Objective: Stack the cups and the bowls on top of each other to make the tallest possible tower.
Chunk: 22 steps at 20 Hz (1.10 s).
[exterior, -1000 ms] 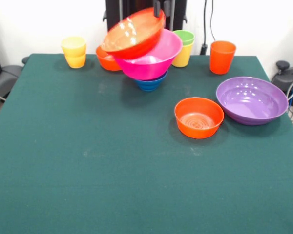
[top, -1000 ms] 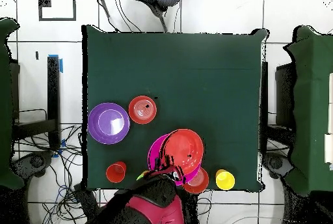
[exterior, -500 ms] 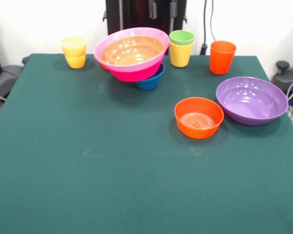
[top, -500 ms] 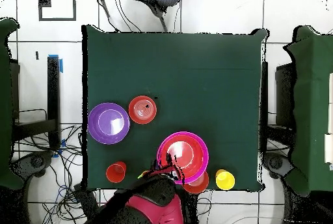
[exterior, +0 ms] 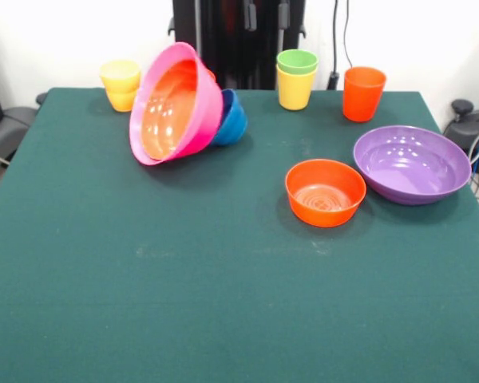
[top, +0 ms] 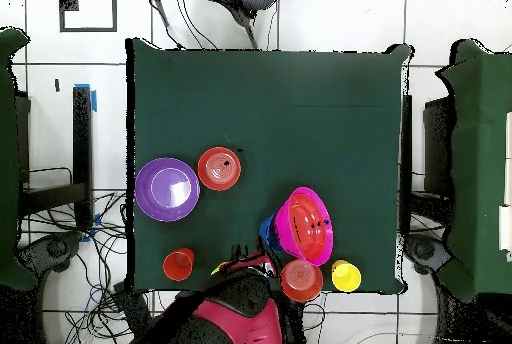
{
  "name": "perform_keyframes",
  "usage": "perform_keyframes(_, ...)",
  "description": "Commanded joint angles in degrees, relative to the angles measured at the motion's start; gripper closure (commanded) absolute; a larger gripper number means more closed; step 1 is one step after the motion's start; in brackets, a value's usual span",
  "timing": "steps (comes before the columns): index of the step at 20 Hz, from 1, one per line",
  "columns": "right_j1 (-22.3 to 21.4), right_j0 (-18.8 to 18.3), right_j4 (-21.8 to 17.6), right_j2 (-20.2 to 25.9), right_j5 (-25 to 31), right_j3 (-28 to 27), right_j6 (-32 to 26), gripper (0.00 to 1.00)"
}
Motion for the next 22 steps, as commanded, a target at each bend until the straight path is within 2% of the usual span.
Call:
perform_keyframes(1,-0.1,-1.1,3.5,8.0,4.8,-0.3,-19.9,0.0)
perform_keyframes(22,-0.3,-0.8,2.4,8.1,5.6,-0.5,-18.8,0.0)
